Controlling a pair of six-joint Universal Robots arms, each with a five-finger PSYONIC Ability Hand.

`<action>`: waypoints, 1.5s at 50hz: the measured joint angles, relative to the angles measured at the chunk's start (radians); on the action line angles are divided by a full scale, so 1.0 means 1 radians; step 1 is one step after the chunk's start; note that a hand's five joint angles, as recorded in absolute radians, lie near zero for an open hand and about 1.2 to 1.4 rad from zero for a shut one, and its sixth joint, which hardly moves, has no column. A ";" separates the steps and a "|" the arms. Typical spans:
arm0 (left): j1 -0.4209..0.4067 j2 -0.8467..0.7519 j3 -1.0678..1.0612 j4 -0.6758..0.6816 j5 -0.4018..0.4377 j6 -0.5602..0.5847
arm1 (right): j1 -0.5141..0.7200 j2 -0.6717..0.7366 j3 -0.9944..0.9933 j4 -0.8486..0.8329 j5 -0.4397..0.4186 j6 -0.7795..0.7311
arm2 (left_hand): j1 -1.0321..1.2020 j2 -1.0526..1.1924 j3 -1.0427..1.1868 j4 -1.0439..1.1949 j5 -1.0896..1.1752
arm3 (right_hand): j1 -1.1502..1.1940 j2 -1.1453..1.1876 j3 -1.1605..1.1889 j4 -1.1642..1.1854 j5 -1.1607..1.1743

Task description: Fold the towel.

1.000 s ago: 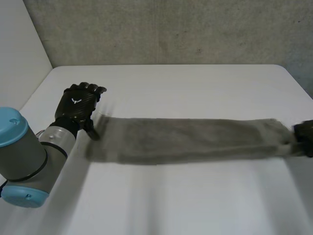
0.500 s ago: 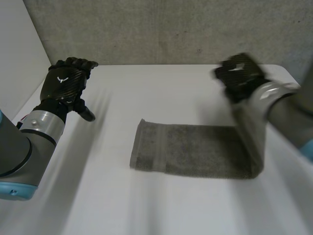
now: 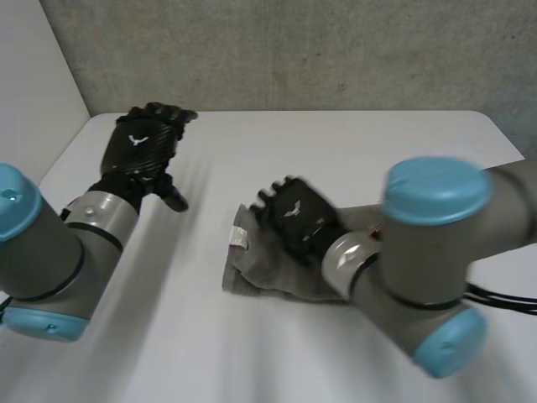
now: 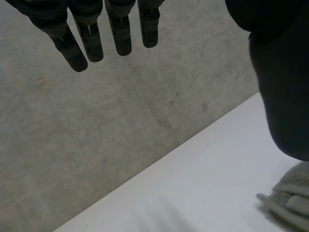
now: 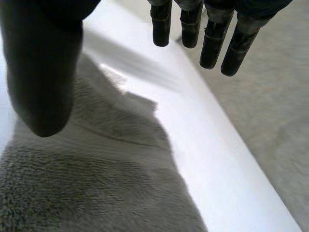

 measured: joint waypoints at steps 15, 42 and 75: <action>-0.165 -0.175 0.128 -0.008 -0.015 0.003 | -0.356 -0.256 0.350 -0.008 -0.077 0.136 | 0.000 0.000 0.000 0.000 0.000 | 0.000 0.000 0.000 0.000 0.007; -0.248 -0.390 0.196 -0.053 -0.090 0.011 | -0.476 -0.161 0.463 -0.073 -0.062 0.081 | 0.000 0.000 0.000 0.000 0.001 | 1.044 0.969 1.085 1.086 1.116; -0.114 -0.069 0.055 -0.068 -0.275 -0.002 | 0.156 0.173 -0.001 -0.029 -0.056 -0.345 | 0.000 0.000 0.000 0.000 0.000 | 0.465 0.445 0.483 0.468 0.516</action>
